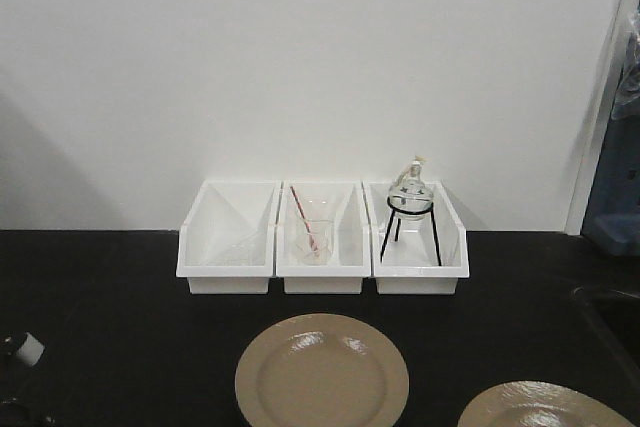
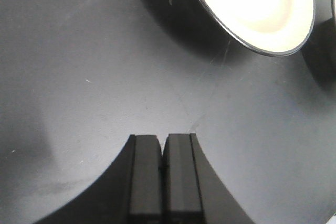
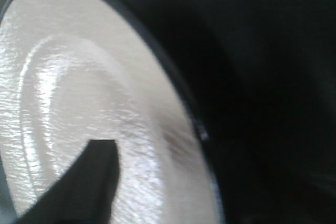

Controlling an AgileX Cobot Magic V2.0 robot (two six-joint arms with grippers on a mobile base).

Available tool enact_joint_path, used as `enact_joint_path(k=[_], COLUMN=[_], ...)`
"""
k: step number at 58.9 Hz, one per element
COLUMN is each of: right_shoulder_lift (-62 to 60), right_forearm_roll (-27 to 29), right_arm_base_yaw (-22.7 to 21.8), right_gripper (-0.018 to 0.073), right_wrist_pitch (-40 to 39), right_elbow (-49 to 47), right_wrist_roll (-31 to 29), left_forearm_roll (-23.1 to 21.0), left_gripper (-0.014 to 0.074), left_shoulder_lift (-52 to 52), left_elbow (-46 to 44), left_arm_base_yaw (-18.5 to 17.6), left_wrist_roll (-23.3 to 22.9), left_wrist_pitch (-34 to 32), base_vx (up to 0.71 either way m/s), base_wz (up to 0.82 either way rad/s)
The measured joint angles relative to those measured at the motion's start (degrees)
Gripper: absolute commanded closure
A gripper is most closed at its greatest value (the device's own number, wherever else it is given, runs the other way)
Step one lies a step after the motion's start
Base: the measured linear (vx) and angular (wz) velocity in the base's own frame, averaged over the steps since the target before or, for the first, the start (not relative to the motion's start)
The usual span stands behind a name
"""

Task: Arrange circular plates on left workspace
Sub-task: 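Grip the rim of the other tan plate with the right gripper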

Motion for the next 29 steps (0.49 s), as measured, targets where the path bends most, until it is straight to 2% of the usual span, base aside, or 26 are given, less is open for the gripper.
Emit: enact_joint_path(k=[10, 29], right_shoulder_lift=[0.0, 0.0], right_forearm_roll=[1.26, 4.9], right_arm_base_yaw=[0.0, 0.0], right_gripper=[0.0568, 0.0567], right_wrist_pitch=[1.58, 3.4], right_elbow=[-0.02, -0.28], right_wrist_roll=[-1.38, -3.08], left_forearm_roll=[0.0, 0.0], left_gripper=[0.0596, 0.0596], left_shoulder_lift=[0.0, 0.0], left_elbow=[0.0, 0.0], left_arm_base_yaw=[0.0, 0.0], left_wrist_roll=[0.0, 1.09], left_wrist_pitch=[0.0, 0.0], base_vx=[0.0, 0.0], base_wz=[0.0, 0.0])
